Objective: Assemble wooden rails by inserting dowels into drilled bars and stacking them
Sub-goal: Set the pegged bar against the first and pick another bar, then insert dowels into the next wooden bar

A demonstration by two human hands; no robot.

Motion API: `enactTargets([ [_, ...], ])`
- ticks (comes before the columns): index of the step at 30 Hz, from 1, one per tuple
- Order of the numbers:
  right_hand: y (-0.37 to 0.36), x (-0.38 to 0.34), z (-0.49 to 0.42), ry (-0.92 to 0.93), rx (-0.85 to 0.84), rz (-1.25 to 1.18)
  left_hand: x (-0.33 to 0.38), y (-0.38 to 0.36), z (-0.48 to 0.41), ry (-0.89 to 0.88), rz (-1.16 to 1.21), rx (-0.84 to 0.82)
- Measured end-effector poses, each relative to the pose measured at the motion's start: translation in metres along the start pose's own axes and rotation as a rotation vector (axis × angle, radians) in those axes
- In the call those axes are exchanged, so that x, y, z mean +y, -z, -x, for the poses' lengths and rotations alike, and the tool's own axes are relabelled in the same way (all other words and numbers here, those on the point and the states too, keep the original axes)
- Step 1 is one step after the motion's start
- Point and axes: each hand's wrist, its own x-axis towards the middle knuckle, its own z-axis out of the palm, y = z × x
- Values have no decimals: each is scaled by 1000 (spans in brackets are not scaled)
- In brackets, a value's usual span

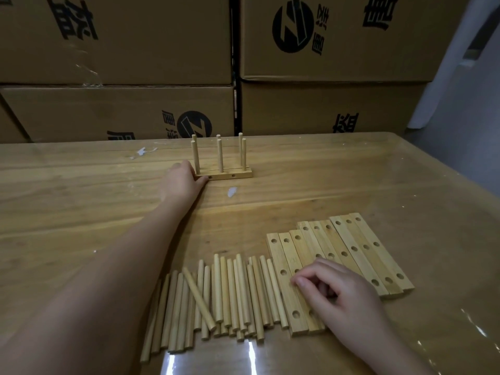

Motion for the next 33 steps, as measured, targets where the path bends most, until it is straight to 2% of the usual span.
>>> enactTargets([
  [6,-1,0,0,-4,10,-11,3,4,3,-11,-30,-6],
  [10,-2,2,1,1,11,2,3,11,10,10,63,-77],
  [15,-3,2,1,-25,8,-3,0,46,51,88,463,-194],
  [18,-4,2,1,-43,8,1,-1,73,87,70,633,-244],
  [23,-4,2,1,-58,-2,3,8,108,152,126,924,-174],
  [27,-4,2,1,-55,-12,12,36,108,219,203,1308,-359],
  [30,-4,0,2,-61,-15,24,48,104,259,229,1441,-408],
  [33,-3,-1,0,-72,-9,60,54,103,276,210,1454,-528],
])
